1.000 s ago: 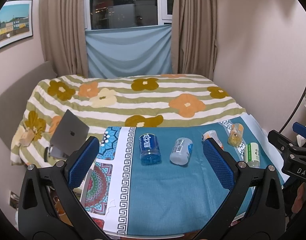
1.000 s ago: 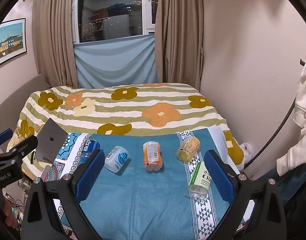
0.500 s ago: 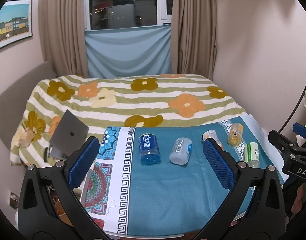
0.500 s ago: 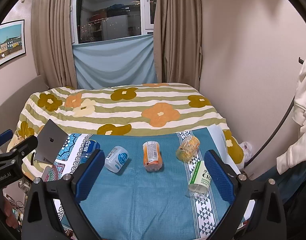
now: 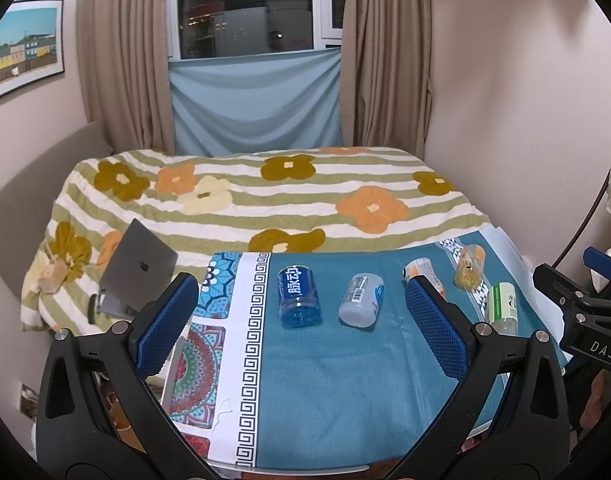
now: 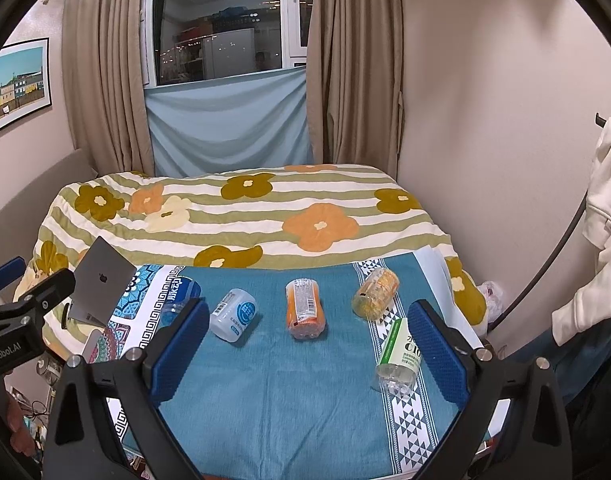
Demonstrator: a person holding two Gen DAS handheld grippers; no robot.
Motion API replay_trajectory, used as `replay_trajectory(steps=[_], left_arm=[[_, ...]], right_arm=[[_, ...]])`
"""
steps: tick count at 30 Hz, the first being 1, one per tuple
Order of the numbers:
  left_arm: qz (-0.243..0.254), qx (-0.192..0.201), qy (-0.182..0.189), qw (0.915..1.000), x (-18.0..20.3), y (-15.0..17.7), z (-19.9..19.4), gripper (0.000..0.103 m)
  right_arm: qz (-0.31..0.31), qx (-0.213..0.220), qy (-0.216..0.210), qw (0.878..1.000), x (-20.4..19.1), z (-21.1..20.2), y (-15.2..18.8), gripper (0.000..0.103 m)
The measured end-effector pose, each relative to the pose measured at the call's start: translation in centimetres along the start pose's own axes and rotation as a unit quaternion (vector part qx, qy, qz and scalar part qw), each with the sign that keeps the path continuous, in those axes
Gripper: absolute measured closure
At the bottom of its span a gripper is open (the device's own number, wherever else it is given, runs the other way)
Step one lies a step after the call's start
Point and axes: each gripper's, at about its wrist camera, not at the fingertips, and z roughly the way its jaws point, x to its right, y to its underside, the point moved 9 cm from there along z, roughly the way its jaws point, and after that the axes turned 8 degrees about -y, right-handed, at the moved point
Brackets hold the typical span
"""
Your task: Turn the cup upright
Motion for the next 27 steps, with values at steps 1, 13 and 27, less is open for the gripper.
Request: replay_trajectory(steps=[1,13,27], left_arm=[[0.000,0.000,0.000,1.0000,0.02,-0.01,0.00,0.000],[0.003,0.001,0.004,1.0000,0.29,0.12,-0.07,0.000],[0.011,-0.001,0.019,0.9998,0.05,0.43,-0.15,0.000]], right_arm=[[0.000,0.000,0.000,1.000,0.05,-0.04,0.03,0.004],[-0.004,0.003,0.000,1.000,-0.45,0.27,0.23,0.004],[0.005,0.009,0.012,1.000,-0.58,0.00,0.89,0.004]])
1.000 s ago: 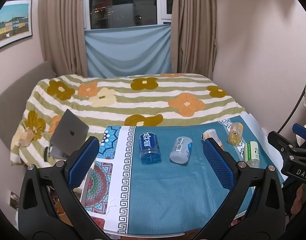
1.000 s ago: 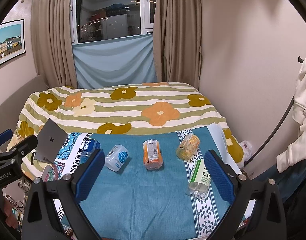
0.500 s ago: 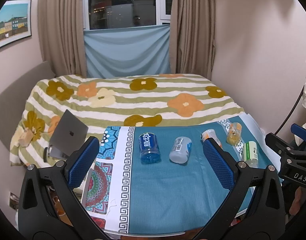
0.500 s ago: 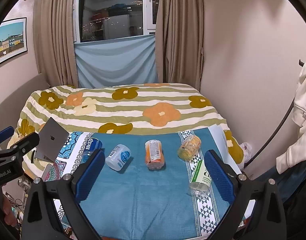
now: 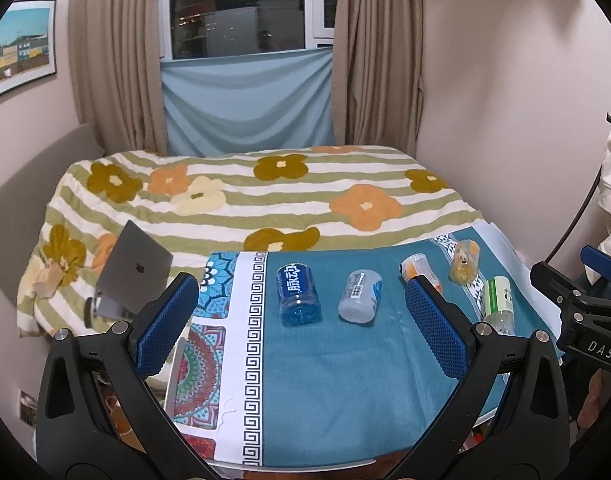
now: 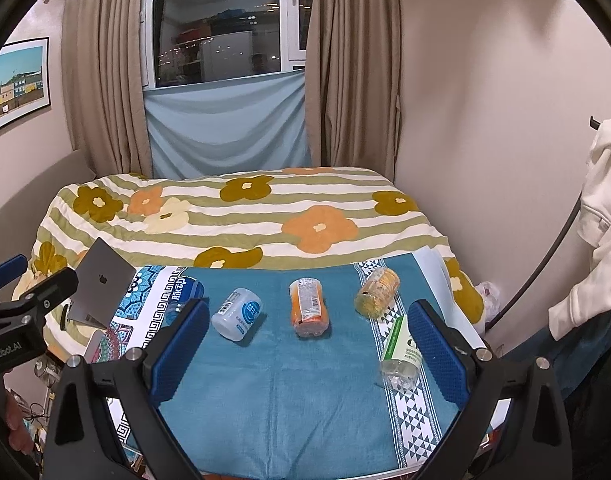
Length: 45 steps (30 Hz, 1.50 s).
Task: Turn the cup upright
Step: 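Move the left gripper toward the clear orange-labelled cup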
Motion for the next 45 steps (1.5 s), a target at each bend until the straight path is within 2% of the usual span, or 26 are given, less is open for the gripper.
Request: replay_trajectory(steps=[7,15,22,29,38,45], left_arm=[[0.022,-0.013,0.029,0.9992,0.6,0.2,1.0,0.000],[0.069,-0.034,0.078,0.9940,3.6,1.2,3.7,0.000],[0.100,-0.045,0.098,0.9892,8.1,0.7,6.3,0.000],[0.129,-0.064,0.105,0.9840,14.2,-0.2,10.1,0.000],[0.187,-0.106,0.142,0.9663,24.9,-0.9,16.8,0.000],[0.237,-0.143,0.166,0.9465,32.1,-0.1,21.7,0.000]], right_arm=[[0.018,0.000,0.024,1.000,0.8,-0.3,0.8,0.004],[0.058,-0.020,0.067,0.996,3.4,0.8,3.0,0.004],[0.083,-0.042,0.092,0.991,7.3,2.7,4.5,0.004],[0.089,-0.054,0.096,0.990,12.0,5.3,4.5,0.004],[0.079,-0.071,0.084,0.991,18.0,10.0,4.5,0.004],[0.104,-0.101,0.064,0.987,20.6,13.0,6.0,0.004]])
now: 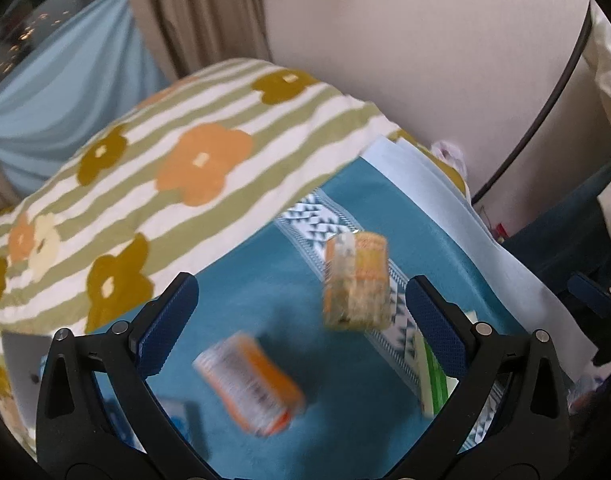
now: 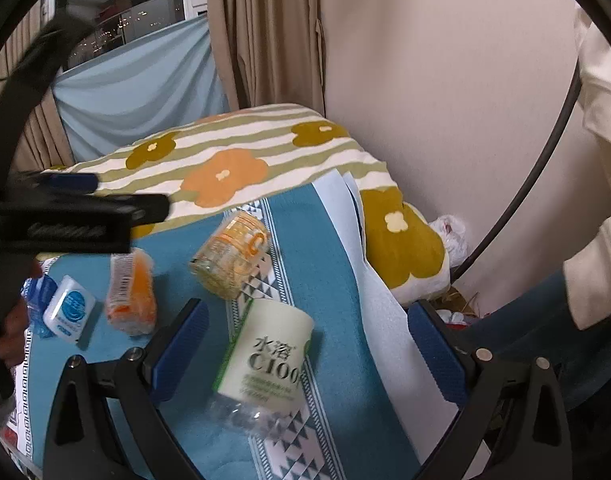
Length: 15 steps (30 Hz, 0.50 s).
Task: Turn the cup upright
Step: 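Move the left gripper toward the clear orange-labelled cup, then close the left gripper around the clear cup and lift it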
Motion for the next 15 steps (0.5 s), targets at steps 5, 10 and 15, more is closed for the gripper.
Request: replay_trajectory(steps=[5,10,15], left_arm=[[0.030,-0.045,0.014,0.9984,2.5,-0.3,3.8,0.000],[0.046,-0.082,0.019,0.9954,3.9,0.2,6.1,0.000],[0.058,-0.115,0.017,0.9915,4.6,0.8,8.1,0.002]], right_arm=[[0.006,-0.009,-0.011,1.000,0.7,1.2,0.1,0.004],[0.005,-0.014,-0.016,1.000,1.4,2.0,0.0,0.004],[0.009,-0.015,-0.020,1.000,2.0,2.6,-0.1,0.004]])
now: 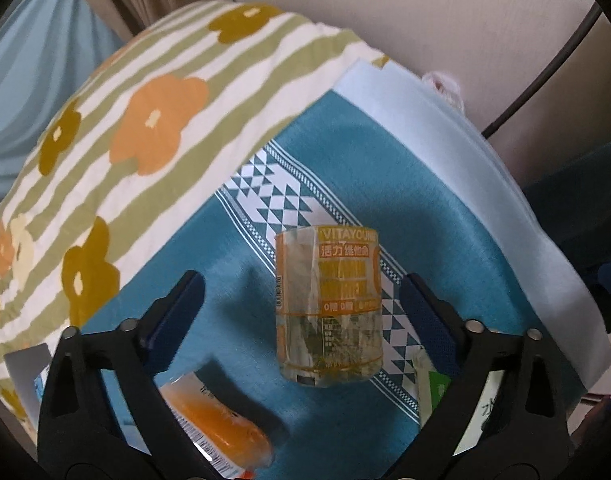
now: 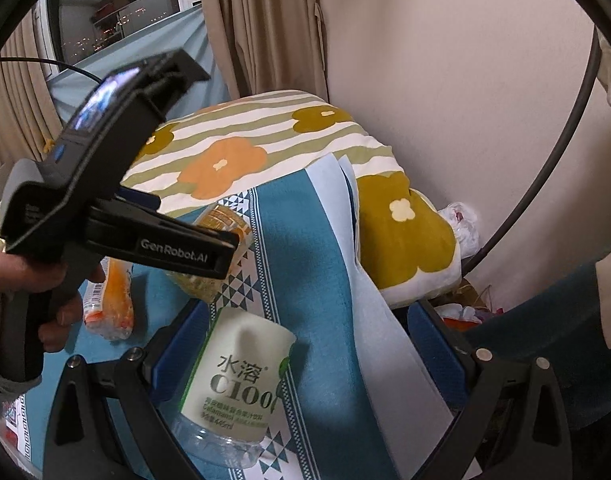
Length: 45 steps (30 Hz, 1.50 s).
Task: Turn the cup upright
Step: 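Close the left gripper around the clear cup and lift it, then carry the cup with the left gripper, lower it onto the cloth, open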
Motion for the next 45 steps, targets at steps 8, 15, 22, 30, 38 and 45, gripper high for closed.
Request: replay_trajectory(steps=[8,15,22,30,38,45], left_arm=[[0.011,-0.034,0.005,0.9994,0.6,0.8,2.0,0.020],[0.009,-0.042,0.015,0.9990,0.9,1.1,2.4,0.038],[0.004,-0.034,0.019,0.9993,0.8,0.9,1.7,0.039],[-0.003,-0.011,0.024,0.9997,0.3,0.7,-1.6,0.039],[-0.042,0.016,0.024,0.9987,-1.8,2.9,-6.9,0.039],[-0.089,0.029,0.015,0.9955,-4.9,8.0,-10.9,0.039]], right_arm=[[0.004,-0.002,-0.003,1.000,1.0,0.6,-0.1,0.004],[0.006,-0.003,-0.002,1.000,1.5,0.4,-0.1,0.004],[0.009,0.002,0.000,1.000,1.9,-0.2,-0.2,0.004],[0.001,0.016,-0.002,1.000,1.3,-1.5,-1.3,0.004],[-0.021,0.042,-0.005,0.999,-0.8,-4.0,-2.4,0.004],[-0.029,0.051,-0.024,0.998,-3.9,-6.6,-1.7,0.004]])
